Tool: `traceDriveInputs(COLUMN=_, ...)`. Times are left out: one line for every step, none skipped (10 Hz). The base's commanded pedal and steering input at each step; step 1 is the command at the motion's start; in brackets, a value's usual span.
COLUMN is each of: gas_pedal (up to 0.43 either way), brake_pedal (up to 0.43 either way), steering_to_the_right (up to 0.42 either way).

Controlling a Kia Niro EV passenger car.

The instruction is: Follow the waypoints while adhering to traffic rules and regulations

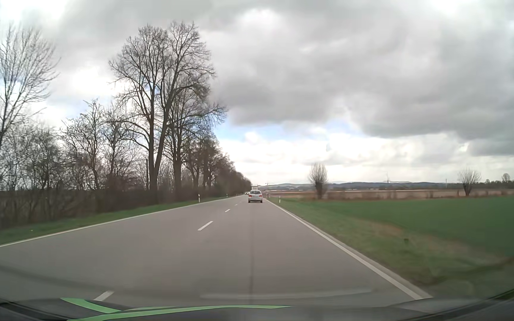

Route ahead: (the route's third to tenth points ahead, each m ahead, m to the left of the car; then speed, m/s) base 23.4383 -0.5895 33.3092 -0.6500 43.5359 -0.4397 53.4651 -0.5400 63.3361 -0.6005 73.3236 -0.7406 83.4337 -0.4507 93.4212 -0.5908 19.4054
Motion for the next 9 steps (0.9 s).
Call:
traceDriveInputs(gas_pedal=0.157, brake_pedal=0.0, steering_to_the_right=-0.002)
traceDriveInputs(gas_pedal=0.157, brake_pedal=0.0, steering_to_the_right=-0.001)
traceDriveInputs(gas_pedal=0.157, brake_pedal=0.0, steering_to_the_right=-0.001)
traceDriveInputs(gas_pedal=0.157, brake_pedal=0.0, steering_to_the_right=-0.001)
traceDriveInputs(gas_pedal=0.157, brake_pedal=0.0, steering_to_the_right=-0.001)
traceDriveInputs(gas_pedal=0.157, brake_pedal=0.0, steering_to_the_right=-0.001)
traceDriveInputs(gas_pedal=0.157, brake_pedal=0.0, steering_to_the_right=-0.001)
traceDriveInputs(gas_pedal=0.157, brake_pedal=0.0, steering_to_the_right=-0.001)
traceDriveInputs(gas_pedal=0.157, brake_pedal=0.0, steering_to_the_right=-0.001)
